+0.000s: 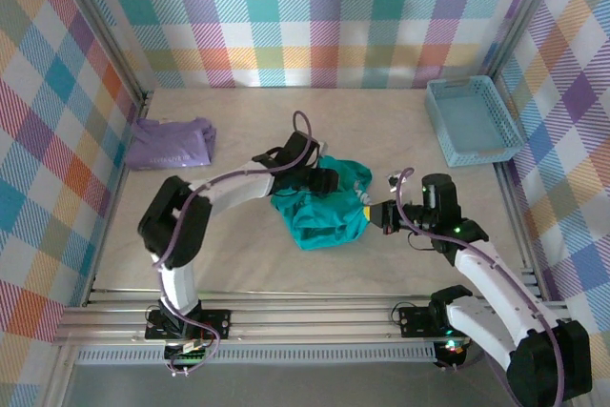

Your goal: Fold the inside-out t-shirt

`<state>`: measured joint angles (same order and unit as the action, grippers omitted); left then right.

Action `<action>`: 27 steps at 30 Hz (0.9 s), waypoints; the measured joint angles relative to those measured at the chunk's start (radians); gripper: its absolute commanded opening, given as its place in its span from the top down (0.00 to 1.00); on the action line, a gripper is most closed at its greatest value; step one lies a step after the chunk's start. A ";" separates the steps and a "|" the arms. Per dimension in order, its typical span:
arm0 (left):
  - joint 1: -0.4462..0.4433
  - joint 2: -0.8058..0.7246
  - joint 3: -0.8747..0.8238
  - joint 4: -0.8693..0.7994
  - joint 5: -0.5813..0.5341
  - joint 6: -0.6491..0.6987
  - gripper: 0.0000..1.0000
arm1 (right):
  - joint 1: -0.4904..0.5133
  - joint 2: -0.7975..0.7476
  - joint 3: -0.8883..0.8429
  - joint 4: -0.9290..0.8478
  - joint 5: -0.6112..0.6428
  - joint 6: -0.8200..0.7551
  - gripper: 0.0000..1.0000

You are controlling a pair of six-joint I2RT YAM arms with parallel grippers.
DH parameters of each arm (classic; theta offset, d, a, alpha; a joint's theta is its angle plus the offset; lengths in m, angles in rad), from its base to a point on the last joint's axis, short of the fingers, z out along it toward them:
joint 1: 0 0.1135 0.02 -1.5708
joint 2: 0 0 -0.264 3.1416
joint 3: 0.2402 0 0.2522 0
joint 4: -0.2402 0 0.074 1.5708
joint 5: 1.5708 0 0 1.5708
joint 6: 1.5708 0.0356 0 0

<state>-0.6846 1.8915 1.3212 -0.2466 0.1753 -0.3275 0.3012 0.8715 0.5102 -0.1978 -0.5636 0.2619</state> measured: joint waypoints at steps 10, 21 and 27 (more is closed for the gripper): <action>0.003 0.154 0.193 -0.101 0.041 0.016 0.97 | 0.000 -0.001 -0.006 0.023 0.019 0.018 1.00; 0.206 -0.227 -0.082 0.111 0.180 -0.126 1.00 | 0.000 -0.126 0.187 -0.120 0.266 -0.104 1.00; 0.262 -0.597 -0.292 0.338 0.179 -0.261 0.99 | 0.000 -0.143 0.299 -0.076 0.336 -0.232 1.00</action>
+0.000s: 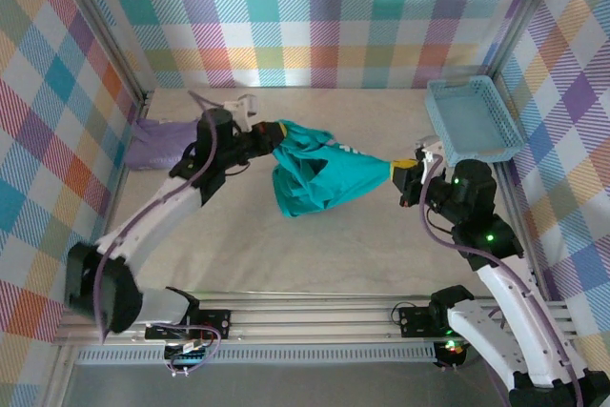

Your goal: Fold the inside-out t-shirt

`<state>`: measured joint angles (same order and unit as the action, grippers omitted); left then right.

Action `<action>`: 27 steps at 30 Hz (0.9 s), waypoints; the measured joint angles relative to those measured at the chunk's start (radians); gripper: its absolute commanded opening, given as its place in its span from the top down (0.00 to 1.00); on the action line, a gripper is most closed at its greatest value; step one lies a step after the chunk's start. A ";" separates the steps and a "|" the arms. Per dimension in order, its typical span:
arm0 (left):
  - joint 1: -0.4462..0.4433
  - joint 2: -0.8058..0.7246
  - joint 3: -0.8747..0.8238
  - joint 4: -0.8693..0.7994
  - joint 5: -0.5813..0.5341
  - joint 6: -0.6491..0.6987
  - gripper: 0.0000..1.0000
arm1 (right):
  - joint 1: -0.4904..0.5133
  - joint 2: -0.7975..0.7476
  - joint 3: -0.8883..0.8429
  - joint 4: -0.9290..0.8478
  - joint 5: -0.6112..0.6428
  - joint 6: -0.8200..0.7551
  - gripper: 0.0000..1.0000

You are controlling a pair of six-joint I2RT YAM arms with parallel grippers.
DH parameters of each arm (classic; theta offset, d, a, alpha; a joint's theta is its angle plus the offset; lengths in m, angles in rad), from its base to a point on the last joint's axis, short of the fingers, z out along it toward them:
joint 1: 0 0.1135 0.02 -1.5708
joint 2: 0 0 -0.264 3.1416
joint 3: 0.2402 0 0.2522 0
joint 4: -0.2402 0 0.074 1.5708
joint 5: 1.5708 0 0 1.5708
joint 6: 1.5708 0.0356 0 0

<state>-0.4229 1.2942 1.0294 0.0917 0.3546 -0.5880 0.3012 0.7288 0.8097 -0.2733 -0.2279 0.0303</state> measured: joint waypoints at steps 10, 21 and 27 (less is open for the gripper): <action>-0.007 0.000 -0.104 -0.095 -0.147 0.006 0.69 | 0.011 0.175 0.039 0.101 -0.202 -0.012 1.00; -0.124 -0.136 -0.310 -0.266 -0.311 0.153 0.29 | 0.148 0.505 0.158 0.235 -0.363 0.253 1.00; -0.192 -0.168 -0.349 -0.154 -0.153 0.220 0.26 | 0.148 0.554 0.234 0.235 -0.380 0.273 1.00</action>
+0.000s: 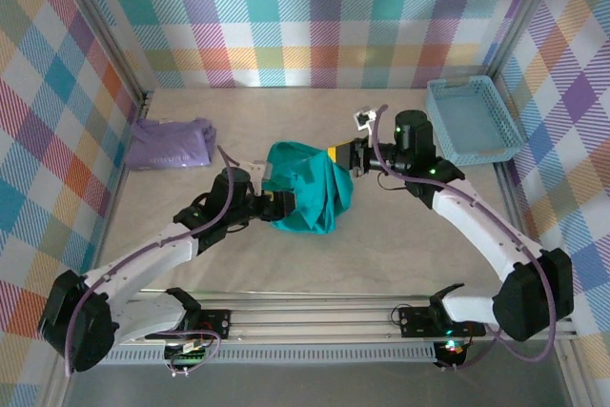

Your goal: Fold the inside-out t-shirt

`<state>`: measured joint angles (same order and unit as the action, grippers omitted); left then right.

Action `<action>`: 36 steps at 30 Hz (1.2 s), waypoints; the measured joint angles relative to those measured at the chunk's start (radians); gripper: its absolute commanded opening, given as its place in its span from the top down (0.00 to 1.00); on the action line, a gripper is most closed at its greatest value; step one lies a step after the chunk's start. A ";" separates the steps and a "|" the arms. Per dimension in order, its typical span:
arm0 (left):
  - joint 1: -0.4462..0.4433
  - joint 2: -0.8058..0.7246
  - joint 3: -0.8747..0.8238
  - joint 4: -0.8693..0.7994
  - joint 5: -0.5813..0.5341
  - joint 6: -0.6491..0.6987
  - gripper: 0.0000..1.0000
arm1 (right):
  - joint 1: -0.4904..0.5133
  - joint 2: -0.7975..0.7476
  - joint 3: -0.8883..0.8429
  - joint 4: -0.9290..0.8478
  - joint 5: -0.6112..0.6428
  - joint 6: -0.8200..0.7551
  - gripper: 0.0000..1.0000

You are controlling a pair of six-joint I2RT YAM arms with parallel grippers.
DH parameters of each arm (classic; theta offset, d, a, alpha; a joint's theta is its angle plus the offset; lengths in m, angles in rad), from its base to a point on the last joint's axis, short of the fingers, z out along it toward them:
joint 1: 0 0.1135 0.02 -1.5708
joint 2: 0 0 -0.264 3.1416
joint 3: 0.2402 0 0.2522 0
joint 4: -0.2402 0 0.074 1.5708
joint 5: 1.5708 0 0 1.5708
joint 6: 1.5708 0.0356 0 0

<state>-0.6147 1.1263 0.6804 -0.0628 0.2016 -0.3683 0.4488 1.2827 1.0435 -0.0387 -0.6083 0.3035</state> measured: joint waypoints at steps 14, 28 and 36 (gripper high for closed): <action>-0.011 0.365 0.109 0.144 0.118 0.086 0.71 | 0.000 0.047 0.032 -0.043 -0.006 -0.005 1.00; 0.115 0.078 0.061 0.175 0.220 -0.031 1.00 | 0.042 0.225 0.307 -0.228 0.231 -0.072 0.84; 0.218 -0.050 0.055 0.132 0.215 -0.081 1.00 | 0.060 0.333 0.331 -0.342 0.349 -0.155 0.53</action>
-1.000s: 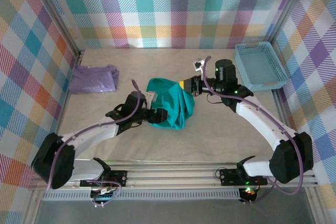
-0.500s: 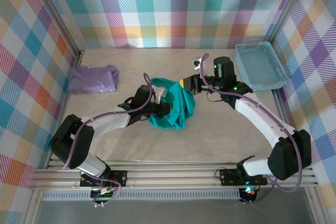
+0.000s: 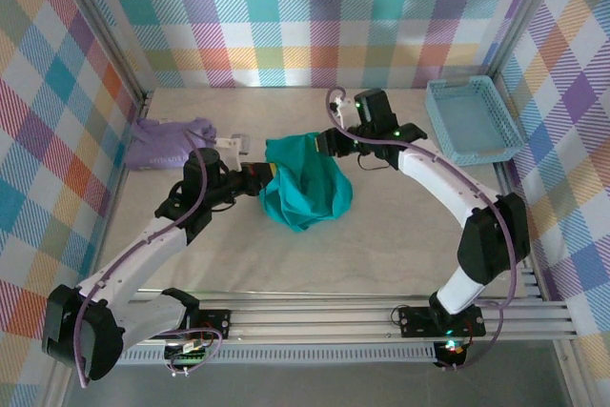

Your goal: Fold the inside-out t-shirt

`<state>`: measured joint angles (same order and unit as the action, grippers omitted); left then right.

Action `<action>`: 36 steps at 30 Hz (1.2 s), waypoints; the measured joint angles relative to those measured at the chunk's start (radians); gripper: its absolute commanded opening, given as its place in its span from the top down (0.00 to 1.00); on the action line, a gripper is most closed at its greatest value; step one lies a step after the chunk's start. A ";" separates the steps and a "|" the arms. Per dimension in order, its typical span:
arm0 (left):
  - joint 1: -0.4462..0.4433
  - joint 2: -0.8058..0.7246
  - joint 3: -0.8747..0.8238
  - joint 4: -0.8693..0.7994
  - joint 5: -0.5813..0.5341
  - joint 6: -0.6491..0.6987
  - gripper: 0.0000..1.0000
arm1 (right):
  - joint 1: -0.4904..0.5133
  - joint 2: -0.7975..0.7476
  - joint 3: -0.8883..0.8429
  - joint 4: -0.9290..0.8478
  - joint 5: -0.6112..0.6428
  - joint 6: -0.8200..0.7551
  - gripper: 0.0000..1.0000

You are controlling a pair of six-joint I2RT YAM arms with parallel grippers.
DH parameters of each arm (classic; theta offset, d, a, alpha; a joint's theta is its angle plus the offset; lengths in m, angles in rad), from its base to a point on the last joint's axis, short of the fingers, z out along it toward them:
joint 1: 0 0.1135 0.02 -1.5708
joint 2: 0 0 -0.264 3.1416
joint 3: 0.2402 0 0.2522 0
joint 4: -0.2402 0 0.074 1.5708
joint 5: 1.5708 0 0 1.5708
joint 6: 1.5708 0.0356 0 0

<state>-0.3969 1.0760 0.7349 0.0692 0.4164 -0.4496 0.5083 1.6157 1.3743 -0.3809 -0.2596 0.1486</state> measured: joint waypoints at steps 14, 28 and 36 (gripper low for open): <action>0.036 0.000 0.009 -0.109 -0.035 -0.015 1.00 | 0.000 -0.157 -0.549 0.121 0.018 0.084 0.43; 0.059 -0.106 0.197 -0.171 -0.079 -0.041 1.00 | -0.206 -0.478 -0.356 0.112 0.234 -0.050 1.00; 0.060 -0.139 0.241 -0.169 -0.128 -0.019 1.00 | -0.212 -0.615 -0.212 0.087 0.304 -0.157 0.98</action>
<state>-0.3367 0.9371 0.9756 -0.0998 0.2886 -0.4683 0.2958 1.0012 1.1622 -0.2939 0.0448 -0.0082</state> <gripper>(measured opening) 0.046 0.069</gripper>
